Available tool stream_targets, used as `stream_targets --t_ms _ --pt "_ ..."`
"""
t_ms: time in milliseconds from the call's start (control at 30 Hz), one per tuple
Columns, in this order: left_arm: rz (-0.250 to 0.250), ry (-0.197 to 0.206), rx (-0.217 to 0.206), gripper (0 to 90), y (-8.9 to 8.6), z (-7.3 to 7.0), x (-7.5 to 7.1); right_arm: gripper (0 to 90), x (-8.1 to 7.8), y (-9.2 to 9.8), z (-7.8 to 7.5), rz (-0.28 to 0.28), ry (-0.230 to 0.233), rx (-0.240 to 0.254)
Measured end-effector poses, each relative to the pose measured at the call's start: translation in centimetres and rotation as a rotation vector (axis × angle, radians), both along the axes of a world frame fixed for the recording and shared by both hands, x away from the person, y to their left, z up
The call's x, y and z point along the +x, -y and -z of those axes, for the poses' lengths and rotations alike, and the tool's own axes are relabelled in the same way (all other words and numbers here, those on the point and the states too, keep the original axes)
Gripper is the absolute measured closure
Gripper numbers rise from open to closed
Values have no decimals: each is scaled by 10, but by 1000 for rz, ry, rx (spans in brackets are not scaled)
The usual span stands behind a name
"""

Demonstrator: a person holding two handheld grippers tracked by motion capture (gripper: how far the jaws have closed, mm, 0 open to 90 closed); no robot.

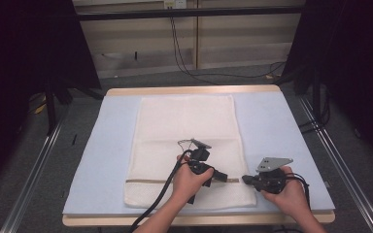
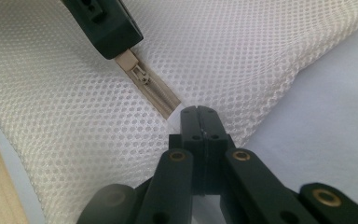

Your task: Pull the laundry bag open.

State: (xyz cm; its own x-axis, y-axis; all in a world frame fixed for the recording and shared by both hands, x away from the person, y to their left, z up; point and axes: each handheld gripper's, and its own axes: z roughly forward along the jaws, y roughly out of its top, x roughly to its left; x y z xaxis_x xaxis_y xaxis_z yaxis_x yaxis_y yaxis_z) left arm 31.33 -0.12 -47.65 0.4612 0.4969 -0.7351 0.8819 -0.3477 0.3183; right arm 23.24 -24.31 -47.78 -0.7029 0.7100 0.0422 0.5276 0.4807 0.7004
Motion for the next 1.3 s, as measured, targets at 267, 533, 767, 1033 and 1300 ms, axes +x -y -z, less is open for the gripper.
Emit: stream_targets --t_ms 267,533,767,1033,1300 --pt "8 -2 1 876 -9 0 2 900 0 0 0 -3 -7 2" --pt "2 -17 -6 876 -14 1 3 900 0 0 0 2 -4 10" --pt "-6 -16 -5 875 -14 0 3 900 0 1 1 4 -9 17" --pt "-6 -15 -24 852 -12 3 3 900 0 1 1 11 -8 19" --pt "-15 -21 -19 852 0 9 -1 900 -1 1 1 15 -11 18"
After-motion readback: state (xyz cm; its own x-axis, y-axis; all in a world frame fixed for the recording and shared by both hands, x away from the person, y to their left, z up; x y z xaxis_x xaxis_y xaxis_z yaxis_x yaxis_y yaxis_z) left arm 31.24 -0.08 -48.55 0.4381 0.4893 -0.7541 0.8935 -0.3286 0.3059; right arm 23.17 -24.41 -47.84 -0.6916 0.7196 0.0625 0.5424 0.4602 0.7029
